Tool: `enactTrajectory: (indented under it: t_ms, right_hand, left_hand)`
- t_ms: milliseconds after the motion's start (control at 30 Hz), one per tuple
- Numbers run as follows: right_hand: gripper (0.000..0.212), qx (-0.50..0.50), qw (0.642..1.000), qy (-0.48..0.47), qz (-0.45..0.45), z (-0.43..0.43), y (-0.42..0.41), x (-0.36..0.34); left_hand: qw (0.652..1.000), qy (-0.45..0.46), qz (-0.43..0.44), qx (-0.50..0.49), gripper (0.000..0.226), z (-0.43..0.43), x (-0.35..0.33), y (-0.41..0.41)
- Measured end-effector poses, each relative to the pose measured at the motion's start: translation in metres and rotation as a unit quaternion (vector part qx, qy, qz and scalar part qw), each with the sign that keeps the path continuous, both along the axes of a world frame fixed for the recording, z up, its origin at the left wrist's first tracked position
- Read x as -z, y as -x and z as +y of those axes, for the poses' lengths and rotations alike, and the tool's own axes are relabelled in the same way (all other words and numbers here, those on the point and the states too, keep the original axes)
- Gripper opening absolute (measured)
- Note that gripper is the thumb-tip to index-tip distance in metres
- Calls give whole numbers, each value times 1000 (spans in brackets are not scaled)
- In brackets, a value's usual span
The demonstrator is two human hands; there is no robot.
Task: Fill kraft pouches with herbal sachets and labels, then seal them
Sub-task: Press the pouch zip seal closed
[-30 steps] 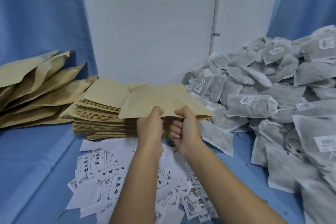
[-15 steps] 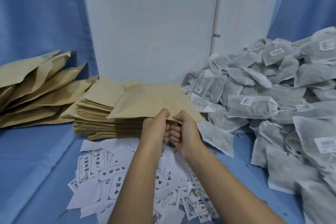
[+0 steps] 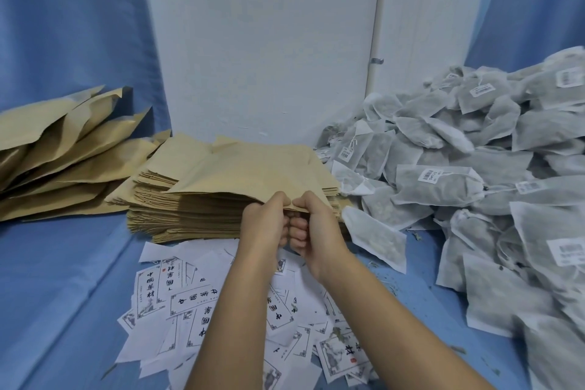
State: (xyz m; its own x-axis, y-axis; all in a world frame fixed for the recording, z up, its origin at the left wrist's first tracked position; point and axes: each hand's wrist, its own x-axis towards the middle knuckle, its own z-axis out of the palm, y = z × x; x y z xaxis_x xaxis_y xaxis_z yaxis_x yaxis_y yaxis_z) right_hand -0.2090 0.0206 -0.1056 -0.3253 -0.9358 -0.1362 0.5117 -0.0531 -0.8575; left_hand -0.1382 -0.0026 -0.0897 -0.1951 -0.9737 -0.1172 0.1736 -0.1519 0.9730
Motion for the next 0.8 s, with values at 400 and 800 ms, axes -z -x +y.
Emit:
enactTrajectory:
  t_ms: [400, 800]
  right_hand:
    - [25, 14, 1000, -12, 24, -3, -2, 3]
    - [28, 13, 999, 10, -44, -3, -4, -1]
  left_hand:
    - [1000, -10, 29, -2, 35, 3, 1, 1]
    - [989, 6, 50, -136, 27, -5, 4, 1]
